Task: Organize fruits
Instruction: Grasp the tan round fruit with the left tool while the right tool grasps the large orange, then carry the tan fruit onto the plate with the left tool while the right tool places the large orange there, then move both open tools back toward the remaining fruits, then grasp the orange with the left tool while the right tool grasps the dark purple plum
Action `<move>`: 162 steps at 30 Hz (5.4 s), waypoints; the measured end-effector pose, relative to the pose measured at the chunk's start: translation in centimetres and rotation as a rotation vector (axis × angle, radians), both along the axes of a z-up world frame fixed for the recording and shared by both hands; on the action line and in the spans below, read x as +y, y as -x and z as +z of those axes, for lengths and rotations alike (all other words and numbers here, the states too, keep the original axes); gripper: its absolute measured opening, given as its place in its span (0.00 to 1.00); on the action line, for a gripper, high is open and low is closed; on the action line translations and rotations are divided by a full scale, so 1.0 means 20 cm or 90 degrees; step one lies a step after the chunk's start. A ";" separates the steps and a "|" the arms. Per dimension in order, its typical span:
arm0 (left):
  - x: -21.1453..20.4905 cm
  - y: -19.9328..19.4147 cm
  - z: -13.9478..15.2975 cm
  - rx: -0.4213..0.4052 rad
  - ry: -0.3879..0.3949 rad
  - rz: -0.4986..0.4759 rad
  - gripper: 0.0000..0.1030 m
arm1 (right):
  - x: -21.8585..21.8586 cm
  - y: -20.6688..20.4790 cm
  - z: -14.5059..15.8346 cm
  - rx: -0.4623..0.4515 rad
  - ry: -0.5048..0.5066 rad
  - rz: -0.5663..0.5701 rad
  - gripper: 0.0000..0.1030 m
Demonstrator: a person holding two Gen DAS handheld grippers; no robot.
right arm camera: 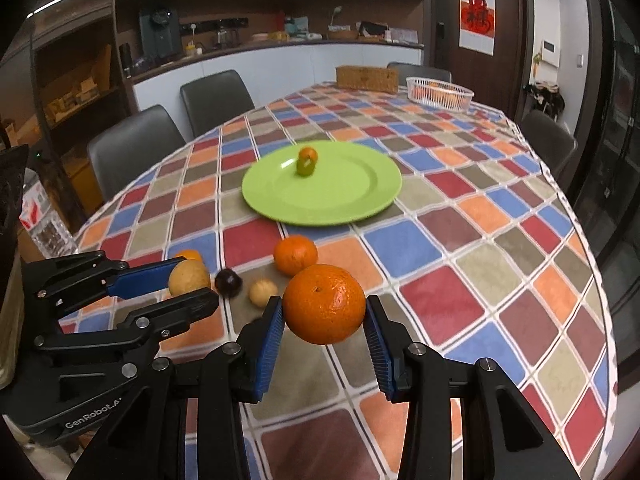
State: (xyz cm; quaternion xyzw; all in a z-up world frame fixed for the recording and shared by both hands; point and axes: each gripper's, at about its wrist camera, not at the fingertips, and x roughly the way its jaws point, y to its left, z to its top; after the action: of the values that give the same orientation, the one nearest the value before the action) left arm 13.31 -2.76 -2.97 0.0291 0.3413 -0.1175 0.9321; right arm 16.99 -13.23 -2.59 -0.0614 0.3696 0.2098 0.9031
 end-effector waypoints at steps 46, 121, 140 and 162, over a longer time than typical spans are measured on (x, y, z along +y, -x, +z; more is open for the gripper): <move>0.26 -1.01 -0.04 0.104 -0.005 0.004 0.28 | 0.27 -1.00 0.02 0.074 -0.003 -0.029 0.40; 0.40 -0.13 0.05 0.086 -0.067 -0.008 0.60 | 0.28 -0.10 0.01 0.110 -0.005 -0.067 0.52; 0.38 -0.22 -0.23 0.194 -0.076 -0.036 0.60 | 0.27 -0.10 -0.23 0.193 0.023 -0.082 0.52; 0.35 -0.33 -0.33 0.223 -0.052 -0.039 0.31 | 0.28 -0.15 -0.31 0.227 0.012 -0.073 0.27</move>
State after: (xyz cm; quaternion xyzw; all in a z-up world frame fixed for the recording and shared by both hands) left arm 20.01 4.23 -9.48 0.0561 0.5021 -0.1350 0.8524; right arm 19.92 -7.65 -8.85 -0.0106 0.5286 0.1618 0.8332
